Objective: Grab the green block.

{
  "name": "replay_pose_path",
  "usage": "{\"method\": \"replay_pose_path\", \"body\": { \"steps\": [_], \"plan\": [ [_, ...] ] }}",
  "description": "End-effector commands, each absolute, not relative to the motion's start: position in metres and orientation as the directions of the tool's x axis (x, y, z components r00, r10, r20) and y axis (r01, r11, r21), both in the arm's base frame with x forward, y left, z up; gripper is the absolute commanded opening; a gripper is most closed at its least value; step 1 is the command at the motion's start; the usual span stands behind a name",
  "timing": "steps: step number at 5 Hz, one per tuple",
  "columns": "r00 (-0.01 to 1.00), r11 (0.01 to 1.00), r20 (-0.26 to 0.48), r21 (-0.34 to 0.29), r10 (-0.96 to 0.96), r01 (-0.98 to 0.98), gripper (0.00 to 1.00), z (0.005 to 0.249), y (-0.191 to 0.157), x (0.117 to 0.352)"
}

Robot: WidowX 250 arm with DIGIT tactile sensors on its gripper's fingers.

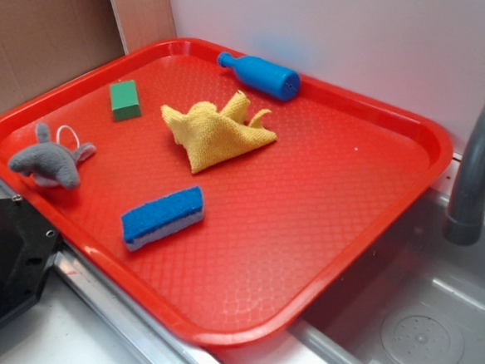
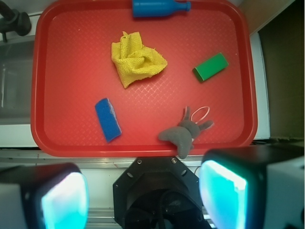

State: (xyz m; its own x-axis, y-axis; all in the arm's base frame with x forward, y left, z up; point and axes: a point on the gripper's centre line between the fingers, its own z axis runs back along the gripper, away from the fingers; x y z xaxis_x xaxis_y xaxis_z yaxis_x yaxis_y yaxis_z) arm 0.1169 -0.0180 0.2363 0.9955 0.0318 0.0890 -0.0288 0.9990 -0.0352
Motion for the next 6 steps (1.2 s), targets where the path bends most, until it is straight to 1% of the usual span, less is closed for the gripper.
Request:
{"method": "replay_pose_path", "body": {
  "steps": [1,2,3,4,5,6],
  "plan": [
    [0.996,0.999,0.089,-0.035,0.032,-0.029,1.0,0.236,-0.018,0.117],
    [0.98,0.981,0.1,-0.115,0.17,-0.159,1.0,0.237,-0.007,0.121],
    [0.94,0.936,0.104,-0.176,0.325,-0.304,1.0,0.23,0.008,0.128],
    [0.842,0.842,0.125,-0.222,0.525,-0.492,1.0,0.215,0.032,0.143],
    [0.726,0.742,0.162,-0.216,0.668,-0.635,1.0,0.192,0.051,0.166],
    [0.633,0.664,0.2,-0.188,0.748,-0.724,1.0,0.17,0.065,0.178]
  ]
}}
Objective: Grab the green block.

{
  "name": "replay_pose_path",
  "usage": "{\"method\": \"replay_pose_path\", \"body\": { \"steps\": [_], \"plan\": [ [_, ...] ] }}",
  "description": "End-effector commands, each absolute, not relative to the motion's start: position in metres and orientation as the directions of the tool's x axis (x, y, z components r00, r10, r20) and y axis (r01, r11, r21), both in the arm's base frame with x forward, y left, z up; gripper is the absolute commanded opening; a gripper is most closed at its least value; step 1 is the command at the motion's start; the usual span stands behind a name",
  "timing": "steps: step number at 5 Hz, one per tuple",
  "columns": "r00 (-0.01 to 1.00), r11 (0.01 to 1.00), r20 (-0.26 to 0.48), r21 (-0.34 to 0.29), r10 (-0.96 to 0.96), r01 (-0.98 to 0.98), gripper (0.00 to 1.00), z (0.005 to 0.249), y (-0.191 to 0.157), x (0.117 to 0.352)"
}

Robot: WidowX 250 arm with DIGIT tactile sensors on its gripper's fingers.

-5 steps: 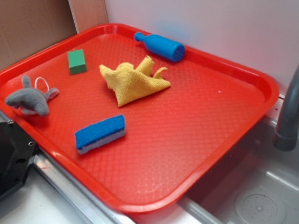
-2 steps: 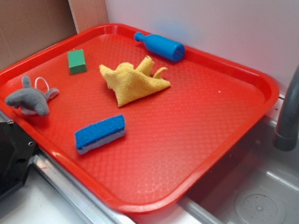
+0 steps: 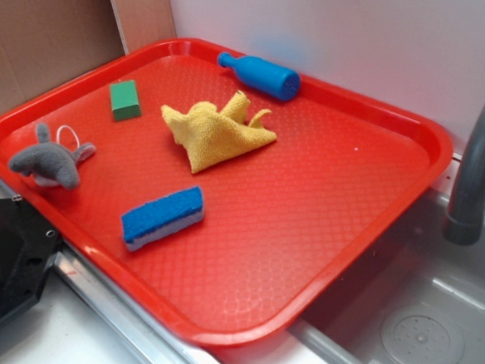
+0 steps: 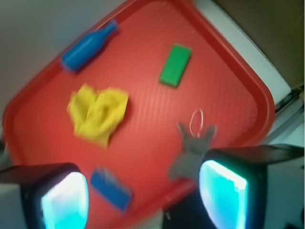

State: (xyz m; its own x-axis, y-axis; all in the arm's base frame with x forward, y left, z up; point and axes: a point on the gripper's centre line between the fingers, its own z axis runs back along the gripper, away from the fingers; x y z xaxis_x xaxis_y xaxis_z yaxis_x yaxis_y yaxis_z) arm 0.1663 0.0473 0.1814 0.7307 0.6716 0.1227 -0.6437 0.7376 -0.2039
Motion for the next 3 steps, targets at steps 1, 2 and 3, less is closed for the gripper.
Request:
{"method": "replay_pose_path", "body": {
  "steps": [1,2,3],
  "plan": [
    [0.534,0.582,0.265,-0.153,0.803,-0.799,1.0,0.141,0.09,0.194],
    [0.499,0.55,0.277,-0.15,0.821,-0.821,1.0,0.113,0.107,0.206],
    [0.47,0.527,0.322,-0.118,0.822,-0.842,1.0,0.091,0.116,0.219]
  ]
}}
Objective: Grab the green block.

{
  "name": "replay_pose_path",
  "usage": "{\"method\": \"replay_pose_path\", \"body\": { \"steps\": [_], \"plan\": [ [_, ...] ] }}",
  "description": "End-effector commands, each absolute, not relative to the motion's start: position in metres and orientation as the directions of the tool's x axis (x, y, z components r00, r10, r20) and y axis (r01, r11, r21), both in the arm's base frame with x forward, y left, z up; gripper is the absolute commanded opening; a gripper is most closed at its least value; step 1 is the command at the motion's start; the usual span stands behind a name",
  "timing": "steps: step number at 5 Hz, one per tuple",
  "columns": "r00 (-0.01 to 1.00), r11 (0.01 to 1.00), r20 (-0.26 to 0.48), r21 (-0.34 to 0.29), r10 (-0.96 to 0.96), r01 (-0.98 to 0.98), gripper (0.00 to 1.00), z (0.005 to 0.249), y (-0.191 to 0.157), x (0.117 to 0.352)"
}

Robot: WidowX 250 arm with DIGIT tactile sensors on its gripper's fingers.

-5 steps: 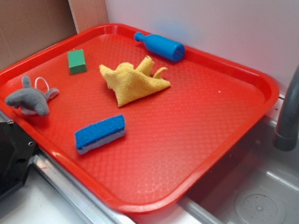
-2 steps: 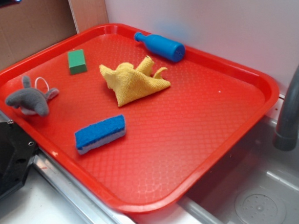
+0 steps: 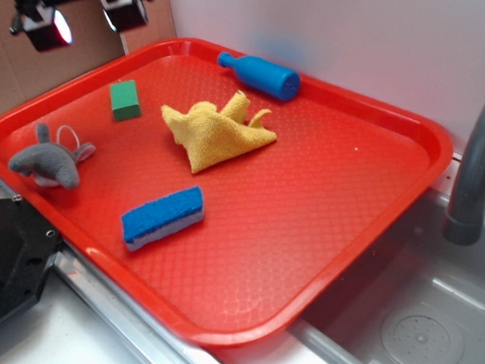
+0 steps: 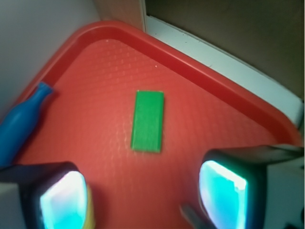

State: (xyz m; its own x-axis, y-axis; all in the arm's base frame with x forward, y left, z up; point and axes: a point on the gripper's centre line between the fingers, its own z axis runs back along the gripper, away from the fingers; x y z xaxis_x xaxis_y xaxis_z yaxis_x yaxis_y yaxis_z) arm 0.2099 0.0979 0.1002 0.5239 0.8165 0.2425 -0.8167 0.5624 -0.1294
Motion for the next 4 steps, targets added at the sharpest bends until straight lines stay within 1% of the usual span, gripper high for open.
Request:
{"method": "replay_pose_path", "body": {
  "steps": [1,2,3,4],
  "plan": [
    [0.475,0.528,0.311,-0.111,0.823,-0.842,1.0,0.067,0.125,0.229],
    [0.457,0.503,0.325,-0.072,0.828,-0.861,1.0,0.046,0.131,0.236],
    [0.454,0.492,0.321,-0.043,0.831,-0.87,1.0,0.032,0.134,0.24],
    [0.439,0.482,0.333,-0.057,0.834,-0.874,0.0,0.027,0.133,0.24]
  ]
}}
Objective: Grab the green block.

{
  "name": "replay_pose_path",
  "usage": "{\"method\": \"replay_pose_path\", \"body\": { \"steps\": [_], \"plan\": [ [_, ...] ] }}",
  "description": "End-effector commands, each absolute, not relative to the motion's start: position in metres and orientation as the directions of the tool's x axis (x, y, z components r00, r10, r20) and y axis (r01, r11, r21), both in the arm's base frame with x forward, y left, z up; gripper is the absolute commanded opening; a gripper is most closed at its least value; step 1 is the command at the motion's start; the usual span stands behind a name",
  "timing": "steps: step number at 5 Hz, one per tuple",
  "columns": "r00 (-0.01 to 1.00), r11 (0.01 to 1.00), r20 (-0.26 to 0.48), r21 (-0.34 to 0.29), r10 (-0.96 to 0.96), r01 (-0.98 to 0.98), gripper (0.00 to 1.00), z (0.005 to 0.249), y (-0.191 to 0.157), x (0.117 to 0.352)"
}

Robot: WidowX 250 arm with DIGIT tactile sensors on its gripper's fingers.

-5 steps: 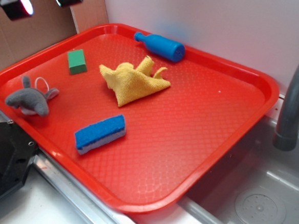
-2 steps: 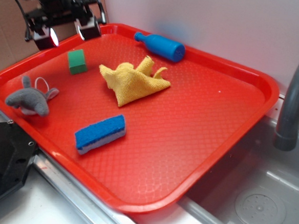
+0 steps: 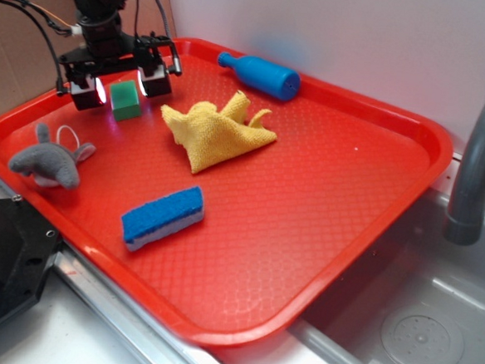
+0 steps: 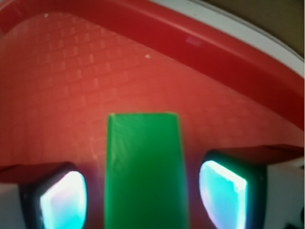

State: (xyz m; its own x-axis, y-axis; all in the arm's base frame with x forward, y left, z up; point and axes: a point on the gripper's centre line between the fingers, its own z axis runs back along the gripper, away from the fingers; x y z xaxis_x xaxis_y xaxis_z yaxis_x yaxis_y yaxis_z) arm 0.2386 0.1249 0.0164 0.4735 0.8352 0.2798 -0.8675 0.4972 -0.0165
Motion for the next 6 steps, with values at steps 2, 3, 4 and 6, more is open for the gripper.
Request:
{"method": "replay_pose_path", "body": {
  "steps": [2,3,4,6],
  "plan": [
    [0.484,0.519,0.319,-0.029,0.815,-0.854,0.0,0.041,0.13,0.245],
    [0.685,0.689,0.181,0.047,0.706,-0.723,0.0,0.069,0.118,0.252],
    [0.789,0.798,0.145,-0.002,0.597,-0.603,0.0,0.098,0.089,0.26],
    [0.923,0.926,0.12,-0.148,0.365,-0.347,0.0,0.163,0.032,0.25]
  ]
}}
